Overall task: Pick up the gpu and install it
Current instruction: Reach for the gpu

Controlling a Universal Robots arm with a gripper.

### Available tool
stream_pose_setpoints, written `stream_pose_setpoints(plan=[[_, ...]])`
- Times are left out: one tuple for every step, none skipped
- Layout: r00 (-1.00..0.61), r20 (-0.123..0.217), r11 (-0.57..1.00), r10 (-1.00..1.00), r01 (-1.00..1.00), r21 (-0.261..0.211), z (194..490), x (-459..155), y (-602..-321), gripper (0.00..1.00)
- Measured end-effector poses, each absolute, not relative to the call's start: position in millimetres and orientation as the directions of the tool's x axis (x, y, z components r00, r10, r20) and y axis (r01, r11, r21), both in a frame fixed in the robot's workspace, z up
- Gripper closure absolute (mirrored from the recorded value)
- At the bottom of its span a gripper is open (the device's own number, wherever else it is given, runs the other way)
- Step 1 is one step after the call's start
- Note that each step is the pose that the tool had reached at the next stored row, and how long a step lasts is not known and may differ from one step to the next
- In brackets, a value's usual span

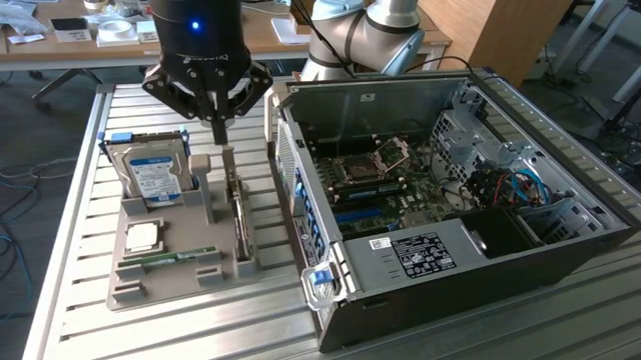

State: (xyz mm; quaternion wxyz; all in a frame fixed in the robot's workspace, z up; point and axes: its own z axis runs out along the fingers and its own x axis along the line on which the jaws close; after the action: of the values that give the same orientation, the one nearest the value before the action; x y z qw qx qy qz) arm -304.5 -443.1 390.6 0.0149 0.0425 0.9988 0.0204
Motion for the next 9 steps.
stream_pose_setpoints(plan=[[-0.996,-0.028,0.996,0.085,0.084,0.042,390.5,-304.7,-443.7,0.89],[-0.996,-0.028,0.996,0.085,0.084,0.042,390.4,-305.1,-444.2,0.89],[-0.996,-0.028,0.996,0.085,0.084,0.042,390.3,-305.5,-444.7,0.89],[-0.996,-0.028,0.996,0.085,0.084,0.042,390.1,-306.0,-445.1,0.89],[-0.996,-0.028,0.996,0.085,0.084,0.042,390.0,-306.3,-445.3,0.89],[-0.996,-0.028,0.996,0.085,0.084,0.042,389.7,-306.5,-445.4,0.89],[-0.996,-0.028,0.996,0.085,0.084,0.042,389.7,-306.5,-445.4,0.89],[-0.996,-0.028,0.996,0.085,0.084,0.042,389.8,-306.5,-445.4,0.89],[-0.996,-0.028,0.996,0.085,0.084,0.042,389.9,-306.6,-445.4,0.89]])
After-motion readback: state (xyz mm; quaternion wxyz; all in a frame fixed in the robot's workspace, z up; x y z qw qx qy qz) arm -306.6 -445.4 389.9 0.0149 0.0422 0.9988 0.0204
